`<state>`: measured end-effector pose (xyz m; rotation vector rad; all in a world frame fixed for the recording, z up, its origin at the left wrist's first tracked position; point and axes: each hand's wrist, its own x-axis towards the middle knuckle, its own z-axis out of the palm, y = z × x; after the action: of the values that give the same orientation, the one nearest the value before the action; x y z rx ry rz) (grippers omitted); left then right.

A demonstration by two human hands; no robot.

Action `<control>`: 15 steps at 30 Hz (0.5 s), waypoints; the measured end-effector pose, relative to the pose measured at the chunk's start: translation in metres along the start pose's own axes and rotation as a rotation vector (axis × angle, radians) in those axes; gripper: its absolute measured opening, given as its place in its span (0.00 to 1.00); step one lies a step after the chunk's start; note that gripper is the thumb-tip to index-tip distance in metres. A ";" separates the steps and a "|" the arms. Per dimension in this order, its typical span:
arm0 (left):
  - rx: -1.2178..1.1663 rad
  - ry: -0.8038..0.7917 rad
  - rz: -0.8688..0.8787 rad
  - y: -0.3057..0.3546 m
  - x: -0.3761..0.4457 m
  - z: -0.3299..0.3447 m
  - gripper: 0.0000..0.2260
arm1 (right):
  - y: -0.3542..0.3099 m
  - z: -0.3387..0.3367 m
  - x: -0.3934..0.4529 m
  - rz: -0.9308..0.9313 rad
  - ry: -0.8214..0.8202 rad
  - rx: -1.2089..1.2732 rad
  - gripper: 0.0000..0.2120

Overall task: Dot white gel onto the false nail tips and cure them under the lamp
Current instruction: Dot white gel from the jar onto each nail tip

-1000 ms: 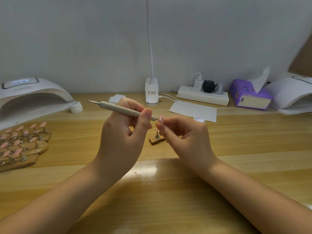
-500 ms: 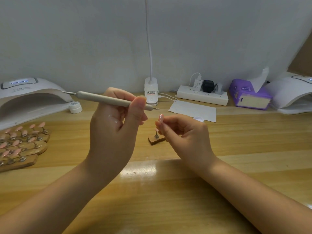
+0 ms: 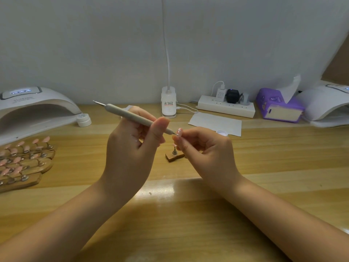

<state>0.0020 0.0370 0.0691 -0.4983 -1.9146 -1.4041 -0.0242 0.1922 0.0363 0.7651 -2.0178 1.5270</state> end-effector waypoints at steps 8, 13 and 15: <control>0.014 -0.004 0.012 -0.001 0.000 0.000 0.08 | 0.001 0.001 0.000 -0.024 0.001 -0.013 0.05; 0.041 -0.009 0.013 -0.001 -0.001 0.001 0.10 | 0.001 0.000 0.000 -0.003 -0.003 -0.012 0.05; 0.038 -0.006 0.010 -0.001 -0.001 0.000 0.09 | 0.000 0.000 -0.001 0.002 -0.007 -0.013 0.06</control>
<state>0.0022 0.0372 0.0676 -0.4933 -1.9376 -1.3589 -0.0240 0.1922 0.0355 0.7645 -2.0315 1.5132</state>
